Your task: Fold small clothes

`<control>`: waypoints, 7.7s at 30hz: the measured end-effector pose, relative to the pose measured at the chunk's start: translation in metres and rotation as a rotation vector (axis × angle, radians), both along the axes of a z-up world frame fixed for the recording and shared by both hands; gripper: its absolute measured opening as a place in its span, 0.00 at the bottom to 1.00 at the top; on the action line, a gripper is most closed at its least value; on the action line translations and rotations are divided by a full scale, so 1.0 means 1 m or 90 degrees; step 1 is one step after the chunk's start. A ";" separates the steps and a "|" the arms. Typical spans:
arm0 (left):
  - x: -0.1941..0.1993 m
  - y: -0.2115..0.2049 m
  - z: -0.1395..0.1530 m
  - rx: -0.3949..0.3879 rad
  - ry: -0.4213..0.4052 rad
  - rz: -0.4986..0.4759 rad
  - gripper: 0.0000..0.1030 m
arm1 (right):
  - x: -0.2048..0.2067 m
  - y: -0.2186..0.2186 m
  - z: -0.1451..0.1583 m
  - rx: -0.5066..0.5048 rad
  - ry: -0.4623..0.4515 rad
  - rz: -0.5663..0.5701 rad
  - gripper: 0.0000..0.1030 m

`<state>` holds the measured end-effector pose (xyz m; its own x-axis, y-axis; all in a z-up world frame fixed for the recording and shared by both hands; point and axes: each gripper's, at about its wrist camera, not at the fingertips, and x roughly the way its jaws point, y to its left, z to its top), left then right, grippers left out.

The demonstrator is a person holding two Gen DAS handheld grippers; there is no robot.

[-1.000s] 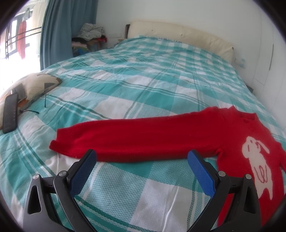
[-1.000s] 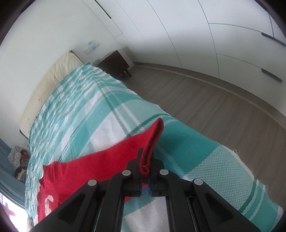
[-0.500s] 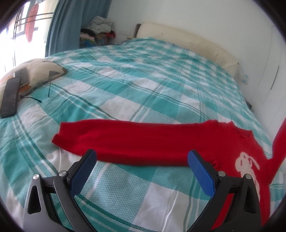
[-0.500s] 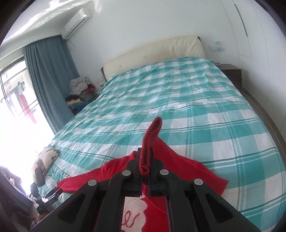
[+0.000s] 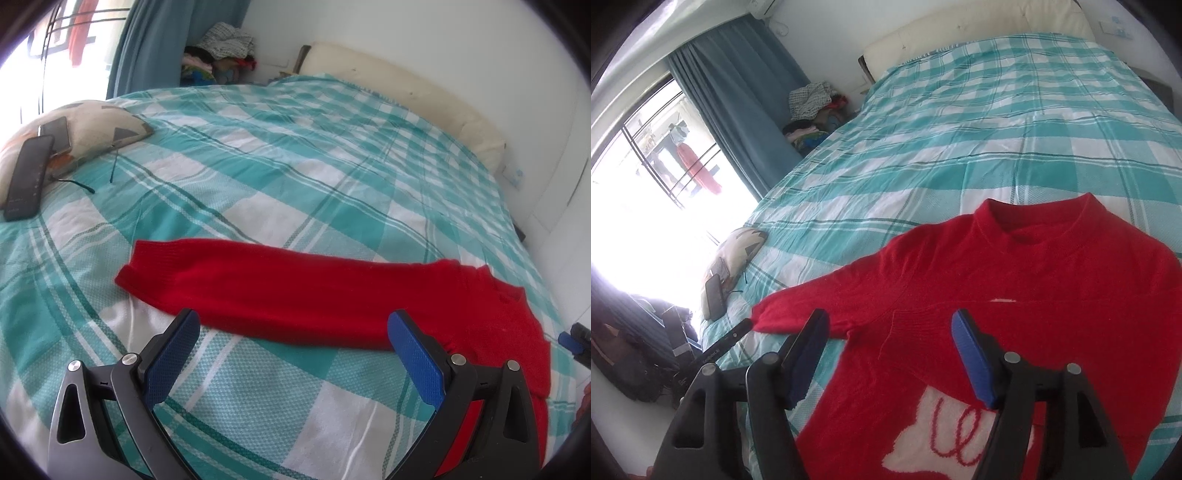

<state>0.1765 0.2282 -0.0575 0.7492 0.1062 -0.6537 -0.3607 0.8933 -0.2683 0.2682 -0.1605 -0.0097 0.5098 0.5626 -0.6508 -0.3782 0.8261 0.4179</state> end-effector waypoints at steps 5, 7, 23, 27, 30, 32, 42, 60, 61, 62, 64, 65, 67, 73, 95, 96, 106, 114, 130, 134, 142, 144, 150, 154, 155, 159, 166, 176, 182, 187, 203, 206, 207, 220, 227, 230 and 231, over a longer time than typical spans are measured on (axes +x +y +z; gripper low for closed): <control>-0.001 -0.010 0.002 0.027 0.000 -0.019 0.99 | -0.045 -0.072 -0.021 -0.118 -0.029 -0.073 0.67; 0.001 -0.013 0.001 0.033 0.005 -0.026 0.99 | -0.065 -0.106 -0.036 -0.148 -0.022 -0.116 0.67; 0.006 -0.033 -0.007 0.106 0.033 -0.044 0.99 | -0.135 -0.222 -0.074 -0.163 -0.055 -0.359 0.72; 0.007 -0.035 -0.008 0.108 0.032 -0.046 0.99 | -0.135 -0.223 -0.081 -0.163 -0.040 -0.373 0.72; 0.007 -0.037 -0.006 0.111 0.028 -0.051 0.99 | -0.135 -0.227 -0.083 -0.152 -0.035 -0.387 0.72; 0.007 -0.039 -0.005 0.114 0.024 -0.055 0.99 | -0.136 -0.229 -0.085 -0.148 -0.033 -0.395 0.73; 0.007 -0.038 -0.004 0.117 0.026 -0.055 0.99 | -0.138 -0.226 -0.085 -0.157 -0.038 -0.404 0.73; 0.008 -0.034 -0.010 0.118 0.036 -0.046 0.99 | -0.146 -0.228 -0.073 -0.156 -0.067 -0.416 0.73; 0.008 -0.033 -0.011 0.118 0.037 -0.046 0.99 | -0.146 -0.227 -0.072 -0.158 -0.069 -0.415 0.73; 0.008 -0.033 -0.011 0.118 0.037 -0.046 0.99 | -0.145 -0.227 -0.072 -0.160 -0.071 -0.414 0.73; 0.008 -0.033 -0.011 0.119 0.037 -0.046 0.99 | -0.145 -0.226 -0.072 -0.162 -0.073 -0.412 0.73; 0.008 -0.033 -0.011 0.119 0.037 -0.046 0.99 | -0.145 -0.226 -0.072 -0.163 -0.074 -0.411 0.73; 0.008 -0.033 -0.011 0.119 0.037 -0.046 0.99 | -0.145 -0.225 -0.071 -0.165 -0.076 -0.410 0.73; 0.008 -0.033 -0.012 0.119 0.037 -0.046 0.99 | -0.146 -0.225 -0.069 -0.169 -0.086 -0.412 0.73; 0.009 -0.034 -0.011 0.119 0.038 -0.045 0.99 | -0.148 -0.222 -0.065 -0.173 -0.103 -0.412 0.73; 0.009 -0.034 -0.011 0.119 0.038 -0.045 0.99 | -0.148 -0.222 -0.064 -0.174 -0.104 -0.412 0.73; 0.009 -0.034 -0.011 0.120 0.039 -0.045 0.99 | -0.148 -0.221 -0.064 -0.174 -0.104 -0.412 0.73; 0.009 -0.034 -0.010 0.120 0.039 -0.045 0.99 | -0.148 -0.221 -0.064 -0.174 -0.104 -0.412 0.73; -0.012 0.099 0.001 -0.124 0.011 0.063 0.99 | -0.149 -0.227 -0.061 -0.140 -0.102 -0.418 0.73; -0.004 0.147 -0.022 -0.162 0.090 0.108 0.97 | -0.147 -0.224 -0.060 -0.134 -0.103 -0.411 0.73; 0.028 0.154 -0.058 -0.199 0.165 0.101 0.10 | -0.148 -0.214 -0.060 -0.163 -0.112 -0.394 0.73; 0.033 0.150 -0.055 -0.182 0.173 0.104 0.02 | -0.149 -0.215 -0.059 -0.162 -0.114 -0.394 0.73; 0.049 0.078 0.056 -0.026 0.063 -0.005 0.02 | -0.153 -0.222 -0.052 -0.119 -0.120 -0.401 0.73; 0.071 -0.025 0.136 0.048 -0.012 -0.167 0.02 | -0.150 -0.225 -0.049 -0.084 -0.115 -0.401 0.73; 0.079 -0.054 0.148 0.058 -0.025 -0.207 0.02 | -0.151 -0.225 -0.048 -0.079 -0.115 -0.401 0.73; 0.098 -0.166 0.165 0.072 -0.044 -0.346 0.02 | -0.155 -0.228 -0.042 -0.070 -0.126 -0.406 0.73; 0.104 -0.317 0.113 0.078 0.001 -0.499 0.06 | -0.158 -0.239 -0.038 -0.056 -0.133 -0.427 0.73; 0.052 -0.290 0.063 0.184 0.059 -0.449 0.86 | -0.163 -0.249 -0.031 -0.026 -0.141 -0.437 0.73; 0.020 -0.175 0.050 0.286 0.084 -0.278 0.96 | -0.164 -0.252 -0.029 -0.010 -0.137 -0.442 0.73; 0.018 -0.101 0.002 0.213 0.117 -0.140 0.96 | -0.161 -0.246 -0.036 -0.044 -0.130 -0.443 0.74; 0.020 -0.062 -0.057 0.116 0.159 -0.059 0.96 | -0.148 -0.244 -0.064 -0.138 -0.089 -0.458 0.74; 0.020 -0.063 -0.058 0.121 0.162 -0.059 0.96 | -0.148 -0.244 -0.066 -0.131 -0.080 -0.456 0.74; 0.020 -0.063 -0.058 0.123 0.163 -0.059 0.96 | -0.148 -0.245 -0.065 -0.129 -0.079 -0.458 0.74; 0.023 -0.064 -0.063 0.128 0.177 -0.063 0.97 | -0.149 -0.246 -0.065 -0.109 -0.074 -0.461 0.74; 0.023 -0.064 -0.063 0.128 0.178 -0.063 0.98 | -0.149 -0.247 -0.064 -0.107 -0.075 -0.466 0.74; 0.023 -0.064 -0.063 0.128 0.178 -0.063 0.98 | -0.150 -0.248 -0.063 -0.107 -0.076 -0.468 0.74; 0.024 -0.064 -0.064 0.128 0.178 -0.063 0.98 | -0.150 -0.247 -0.063 -0.107 -0.076 -0.468 0.74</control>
<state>0.2001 0.1642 -0.1212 0.5573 0.1895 -0.8084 -0.3038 0.9526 0.0139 0.1185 -0.4079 -0.0728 0.7875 -0.0501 -0.6143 0.2583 0.9318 0.2551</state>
